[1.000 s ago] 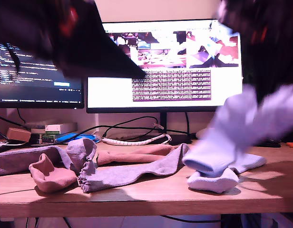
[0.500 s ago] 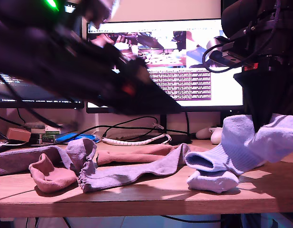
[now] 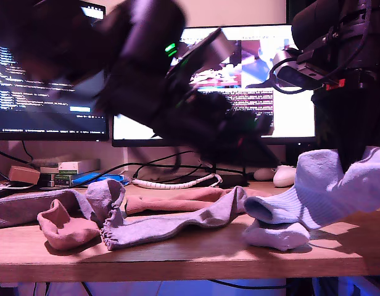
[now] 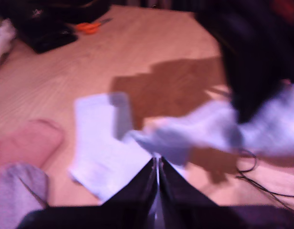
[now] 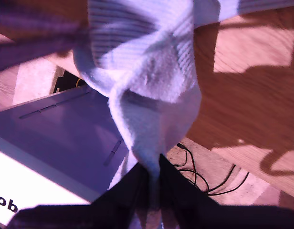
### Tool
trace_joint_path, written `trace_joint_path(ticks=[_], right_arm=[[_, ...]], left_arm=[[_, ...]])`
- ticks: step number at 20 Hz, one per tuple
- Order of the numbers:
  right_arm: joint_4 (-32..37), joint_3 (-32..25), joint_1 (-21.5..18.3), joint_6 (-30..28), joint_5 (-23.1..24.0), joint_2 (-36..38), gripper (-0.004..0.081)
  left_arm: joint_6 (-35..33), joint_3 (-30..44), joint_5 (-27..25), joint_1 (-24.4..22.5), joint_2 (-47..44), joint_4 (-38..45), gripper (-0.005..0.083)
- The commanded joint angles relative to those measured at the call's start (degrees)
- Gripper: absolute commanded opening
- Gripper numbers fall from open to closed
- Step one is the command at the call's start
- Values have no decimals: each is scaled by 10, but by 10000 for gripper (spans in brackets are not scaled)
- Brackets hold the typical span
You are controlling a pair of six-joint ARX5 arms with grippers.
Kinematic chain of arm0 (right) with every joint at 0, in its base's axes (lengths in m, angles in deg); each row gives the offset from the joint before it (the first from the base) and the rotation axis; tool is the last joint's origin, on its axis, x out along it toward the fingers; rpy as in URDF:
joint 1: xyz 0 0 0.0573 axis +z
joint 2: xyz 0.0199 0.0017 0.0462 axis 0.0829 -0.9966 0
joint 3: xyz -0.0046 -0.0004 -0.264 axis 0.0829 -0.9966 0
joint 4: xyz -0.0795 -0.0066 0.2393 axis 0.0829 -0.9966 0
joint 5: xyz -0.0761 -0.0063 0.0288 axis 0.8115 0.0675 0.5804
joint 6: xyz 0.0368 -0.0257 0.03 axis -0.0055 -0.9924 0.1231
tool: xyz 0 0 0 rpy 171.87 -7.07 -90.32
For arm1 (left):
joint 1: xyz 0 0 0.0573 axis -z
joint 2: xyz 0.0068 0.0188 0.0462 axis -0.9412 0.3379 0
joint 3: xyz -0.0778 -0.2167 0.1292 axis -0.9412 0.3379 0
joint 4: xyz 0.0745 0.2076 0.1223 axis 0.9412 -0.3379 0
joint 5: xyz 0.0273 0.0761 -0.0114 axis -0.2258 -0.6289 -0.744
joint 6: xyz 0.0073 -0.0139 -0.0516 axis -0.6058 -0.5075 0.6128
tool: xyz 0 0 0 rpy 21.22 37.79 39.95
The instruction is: Pair up the socks based on colour and pattern, by placing them on top of one another
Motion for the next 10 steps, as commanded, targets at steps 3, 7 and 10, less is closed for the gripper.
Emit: trace_joint_path(ticks=[3, 7, 10], right_arm=[[-9, 14, -1, -3, -24, 0, -10], [-15, 21, -1, -5, -24, 0, -10], [-11, 28, -1, -6, -23, 1, -10]], left_arm=[[3, -43, -2, 0, 69, -86, -23], [4, -69, -25, -2, 80, -157, -23], [15, -72, -28, -8, 82, -162, -23]])
